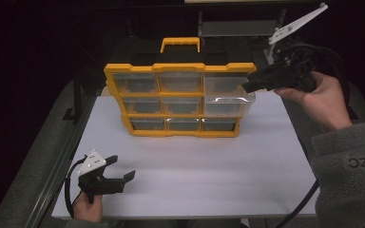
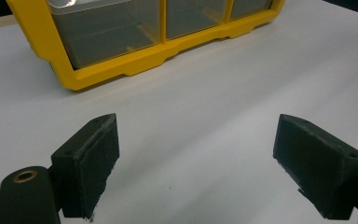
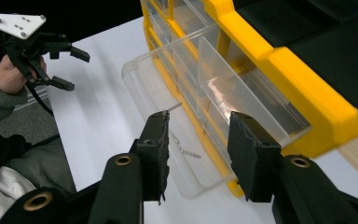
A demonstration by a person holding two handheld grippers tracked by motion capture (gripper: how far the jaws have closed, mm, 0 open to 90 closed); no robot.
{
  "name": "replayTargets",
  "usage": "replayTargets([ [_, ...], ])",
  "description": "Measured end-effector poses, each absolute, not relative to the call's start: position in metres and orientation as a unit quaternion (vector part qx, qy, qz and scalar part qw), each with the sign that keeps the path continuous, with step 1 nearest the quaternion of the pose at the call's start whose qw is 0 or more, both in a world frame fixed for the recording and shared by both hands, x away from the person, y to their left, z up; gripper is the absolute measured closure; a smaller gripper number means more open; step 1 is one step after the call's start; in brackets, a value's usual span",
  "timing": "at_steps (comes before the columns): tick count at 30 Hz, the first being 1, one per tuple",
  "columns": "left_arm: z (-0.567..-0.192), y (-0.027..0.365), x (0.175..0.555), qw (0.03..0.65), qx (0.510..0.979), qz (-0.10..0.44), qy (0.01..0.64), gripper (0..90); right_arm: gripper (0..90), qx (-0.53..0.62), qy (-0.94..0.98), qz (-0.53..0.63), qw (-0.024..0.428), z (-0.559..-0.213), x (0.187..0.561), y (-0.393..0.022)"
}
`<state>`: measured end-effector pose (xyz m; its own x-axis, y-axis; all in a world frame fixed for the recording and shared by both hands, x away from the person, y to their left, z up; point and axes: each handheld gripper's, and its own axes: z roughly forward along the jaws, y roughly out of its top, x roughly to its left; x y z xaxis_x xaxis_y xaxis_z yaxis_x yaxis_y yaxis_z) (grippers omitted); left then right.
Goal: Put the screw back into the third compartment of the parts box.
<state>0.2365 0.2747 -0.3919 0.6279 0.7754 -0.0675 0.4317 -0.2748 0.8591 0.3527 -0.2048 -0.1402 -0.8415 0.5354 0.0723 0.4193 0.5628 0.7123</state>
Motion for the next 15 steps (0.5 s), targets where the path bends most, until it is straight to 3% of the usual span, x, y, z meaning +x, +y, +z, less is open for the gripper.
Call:
replayTargets([
  [15,-0.391,0.273,0.235,0.458,0.776,0.182,0.394,13.7,50.1,0.288,0.868,0.397,0.080,-0.152,0.330,-0.247],
])
